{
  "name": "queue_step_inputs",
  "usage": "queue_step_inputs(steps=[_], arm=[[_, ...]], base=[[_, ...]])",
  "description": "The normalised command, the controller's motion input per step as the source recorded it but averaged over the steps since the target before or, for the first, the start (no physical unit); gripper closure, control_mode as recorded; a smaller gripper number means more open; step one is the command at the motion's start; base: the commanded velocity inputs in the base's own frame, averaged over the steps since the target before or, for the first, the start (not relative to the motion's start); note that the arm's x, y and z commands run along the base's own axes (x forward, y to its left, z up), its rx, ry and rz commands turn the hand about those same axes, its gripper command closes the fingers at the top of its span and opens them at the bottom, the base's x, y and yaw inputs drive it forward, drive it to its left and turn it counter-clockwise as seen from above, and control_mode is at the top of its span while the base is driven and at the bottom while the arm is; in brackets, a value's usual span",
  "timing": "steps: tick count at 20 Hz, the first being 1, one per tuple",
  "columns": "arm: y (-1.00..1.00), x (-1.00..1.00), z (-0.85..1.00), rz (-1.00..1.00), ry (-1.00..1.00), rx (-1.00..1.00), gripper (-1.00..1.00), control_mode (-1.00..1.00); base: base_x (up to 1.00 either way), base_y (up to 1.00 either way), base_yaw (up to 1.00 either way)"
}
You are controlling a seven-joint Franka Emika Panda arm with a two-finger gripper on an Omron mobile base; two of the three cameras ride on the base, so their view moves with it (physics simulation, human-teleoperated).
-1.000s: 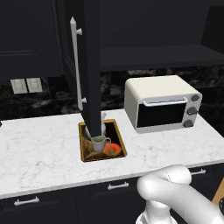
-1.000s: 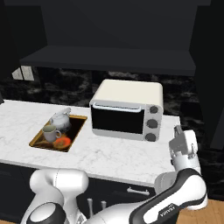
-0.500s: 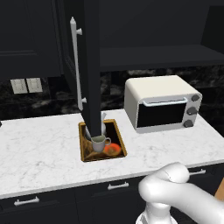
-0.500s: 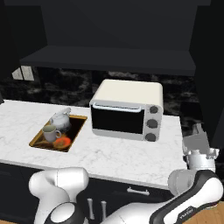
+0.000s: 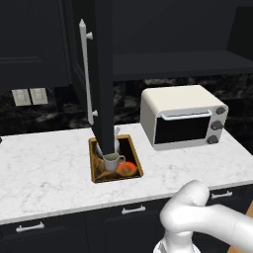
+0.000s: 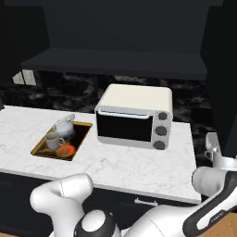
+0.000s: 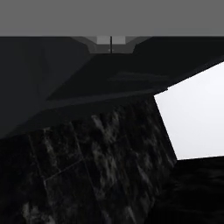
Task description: Pick the kettle from the counter and place it on the tray. Then pick the mug from the cabinet and place it on the tray. Then close the cabinet doors.
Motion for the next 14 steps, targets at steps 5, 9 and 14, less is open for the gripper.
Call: queue_step_inputs(steps=[5, 9, 14], arm=[[-0.32, 0.10, 0.52, 0.08, -0.25, 0.05, 1.00, -1.00], [-0.02, 0.00, 0.75, 0.10, -0.30, 0.00, 1.00, -1.00], [0.30, -0.17, 0.64, 0.09, -0.29, -0.07, 1.00, -1.00]], base=[[0.00, 0.00, 0.00], [0.00, 0.00, 0.00], [0.00, 0.00, 0.00]])
